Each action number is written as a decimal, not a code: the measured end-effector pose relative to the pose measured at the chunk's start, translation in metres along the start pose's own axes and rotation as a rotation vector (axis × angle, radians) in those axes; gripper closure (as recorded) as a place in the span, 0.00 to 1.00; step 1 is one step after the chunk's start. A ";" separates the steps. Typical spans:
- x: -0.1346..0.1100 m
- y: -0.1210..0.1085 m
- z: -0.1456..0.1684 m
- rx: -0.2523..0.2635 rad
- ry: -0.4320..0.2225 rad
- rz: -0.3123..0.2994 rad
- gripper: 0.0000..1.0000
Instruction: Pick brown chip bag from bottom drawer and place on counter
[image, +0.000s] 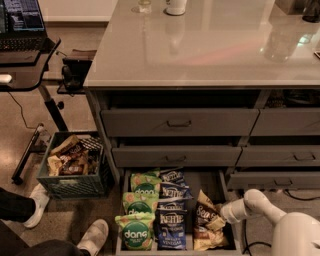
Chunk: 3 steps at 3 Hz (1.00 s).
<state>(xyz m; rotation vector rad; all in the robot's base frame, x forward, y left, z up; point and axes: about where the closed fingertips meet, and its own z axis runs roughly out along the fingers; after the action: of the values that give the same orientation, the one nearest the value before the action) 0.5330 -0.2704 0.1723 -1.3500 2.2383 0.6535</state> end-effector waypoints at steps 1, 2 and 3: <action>-0.005 0.005 -0.006 -0.002 -0.025 0.013 1.00; -0.047 0.009 -0.051 0.055 -0.058 -0.078 1.00; -0.078 0.013 -0.083 0.077 -0.072 -0.140 1.00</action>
Offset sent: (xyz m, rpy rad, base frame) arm 0.0107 0.0119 0.1310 0.0024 -0.2039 0.0603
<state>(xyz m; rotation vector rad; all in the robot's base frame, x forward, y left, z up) 0.5436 -0.2609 0.2859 -1.4070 2.0692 0.5517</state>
